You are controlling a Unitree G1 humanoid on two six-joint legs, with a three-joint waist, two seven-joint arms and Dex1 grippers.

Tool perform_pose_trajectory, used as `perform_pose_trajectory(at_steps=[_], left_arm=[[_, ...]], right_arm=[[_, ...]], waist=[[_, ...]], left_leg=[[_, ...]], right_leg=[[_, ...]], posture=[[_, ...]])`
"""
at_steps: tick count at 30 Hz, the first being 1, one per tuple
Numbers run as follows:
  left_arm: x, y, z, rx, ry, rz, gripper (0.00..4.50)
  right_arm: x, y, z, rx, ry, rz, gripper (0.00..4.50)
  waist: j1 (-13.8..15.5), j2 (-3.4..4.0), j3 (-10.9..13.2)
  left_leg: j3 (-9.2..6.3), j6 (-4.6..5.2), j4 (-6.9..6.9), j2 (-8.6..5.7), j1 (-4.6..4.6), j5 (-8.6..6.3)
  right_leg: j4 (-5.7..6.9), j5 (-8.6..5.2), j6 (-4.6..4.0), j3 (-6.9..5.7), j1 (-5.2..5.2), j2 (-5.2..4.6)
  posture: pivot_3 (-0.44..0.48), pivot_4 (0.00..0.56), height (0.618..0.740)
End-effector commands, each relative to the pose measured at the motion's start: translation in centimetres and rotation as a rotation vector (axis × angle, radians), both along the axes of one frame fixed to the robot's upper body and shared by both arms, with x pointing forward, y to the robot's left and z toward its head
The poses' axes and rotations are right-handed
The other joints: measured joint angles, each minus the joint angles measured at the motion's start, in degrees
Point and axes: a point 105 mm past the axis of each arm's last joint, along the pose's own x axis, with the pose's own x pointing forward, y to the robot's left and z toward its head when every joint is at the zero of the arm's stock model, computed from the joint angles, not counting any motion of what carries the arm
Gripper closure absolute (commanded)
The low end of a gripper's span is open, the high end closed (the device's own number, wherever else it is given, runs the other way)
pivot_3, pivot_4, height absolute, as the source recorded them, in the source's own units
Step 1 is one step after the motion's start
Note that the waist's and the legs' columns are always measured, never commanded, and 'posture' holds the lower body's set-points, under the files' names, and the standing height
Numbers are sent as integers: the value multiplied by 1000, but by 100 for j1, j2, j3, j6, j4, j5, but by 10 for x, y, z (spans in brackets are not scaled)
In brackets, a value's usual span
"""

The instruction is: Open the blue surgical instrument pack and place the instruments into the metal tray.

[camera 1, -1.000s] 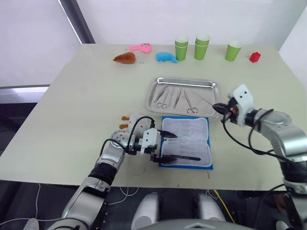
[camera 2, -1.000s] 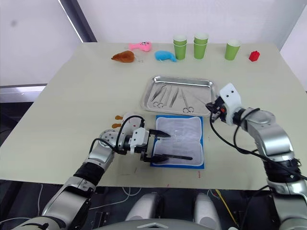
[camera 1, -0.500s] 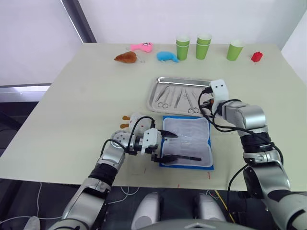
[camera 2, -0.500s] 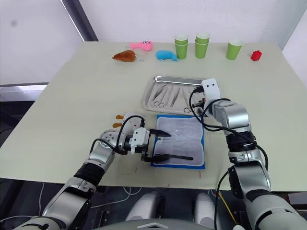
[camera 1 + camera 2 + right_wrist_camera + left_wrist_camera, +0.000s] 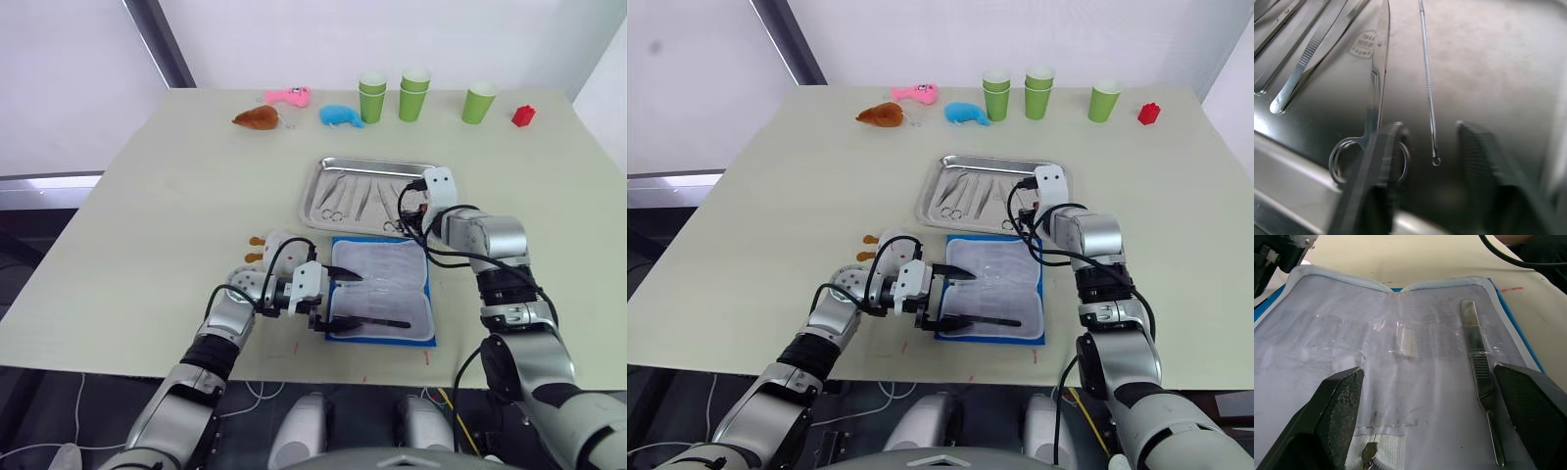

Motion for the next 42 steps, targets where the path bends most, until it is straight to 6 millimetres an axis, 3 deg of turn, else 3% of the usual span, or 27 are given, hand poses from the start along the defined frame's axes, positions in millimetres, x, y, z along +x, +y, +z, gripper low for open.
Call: perform_pose_trajectory(at_steps=[1,6,11,13,16,19,24,26,27,28,35,42], left_arm=[[-21,12,-56,171,179,45,0],[-21,12,-57,171,182,42,0],[-21,11,-57,169,181,38,0],[-22,11,-57,170,181,32,0],[-24,14,-57,173,183,28,0],[-25,15,-57,173,186,25,0],[-29,15,-57,175,183,9,0],[-29,15,-57,180,180,2,0],[-29,15,-57,182,179,-1,0],[-29,15,-57,185,178,-3,0],[-28,20,-56,210,170,-26,0],[-31,23,-58,237,176,-76,0]], right_arm=[[6,-5,36,-13,-151,23,1114],[-3,4,71,42,-407,189,1114],[-26,11,65,102,-529,306,1114],[-39,15,62,81,-572,379,1114],[-78,20,61,132,-681,569,1114],[-108,19,51,182,-633,723,1114],[-145,2,35,186,-521,879,1114],[-160,-6,31,184,-485,942,609],[-165,-9,30,175,-474,962,562],[-168,-12,30,169,-466,977,43],[-187,-53,39,86,-413,1062,43],[-204,-97,66,7,-360,1143,43]], waist=[[0,0,0],[-3,2,0],[5,-4,-3],[4,2,0],[8,0,0],[-10,-5,0],[-45,-12,4],[-48,-20,9],[-44,-20,9],[-43,-24,11],[-43,-44,24],[-32,-48,28]], left_leg=[[0,0,0,0,0,0],[-2,0,0,-3,-2,0],[-22,0,3,-26,-3,0],[-21,0,4,-28,-3,0],[-33,0,8,-31,-11,0],[-42,0,12,-31,-17,0],[-51,0,21,-28,-27,0],[-52,-1,22,-26,-28,0],[-55,-1,22,-26,-30,0],[-57,-1,22,-25,-33,0],[-63,-2,22,-27,-40,-1],[-66,-2,21,-30,-44,-1]], right_leg=[[0,0,0,0,0,0],[-1,-1,2,-1,0,0],[0,-12,22,-12,7,0],[1,-5,10,-9,8,-2],[-1,-12,21,-18,7,-2],[0,-16,28,-25,7,-1],[-2,-17,28,-30,7,-2],[-2,-18,28,-31,6,-3],[-4,-19,30,-34,5,-3],[-5,-19,30,-36,4,-4],[-11,-19,31,-42,6,-4],[-13,-17,27,-47,5,-3]], posture=[[0,150,739],[0,150,739],[0,150,739],[0,150,739],[0,150,739],[0,150,739],[0,150,739],[0,150,739],[0,150,739],[0,150,739],[0,150,739],[0,150,739]])
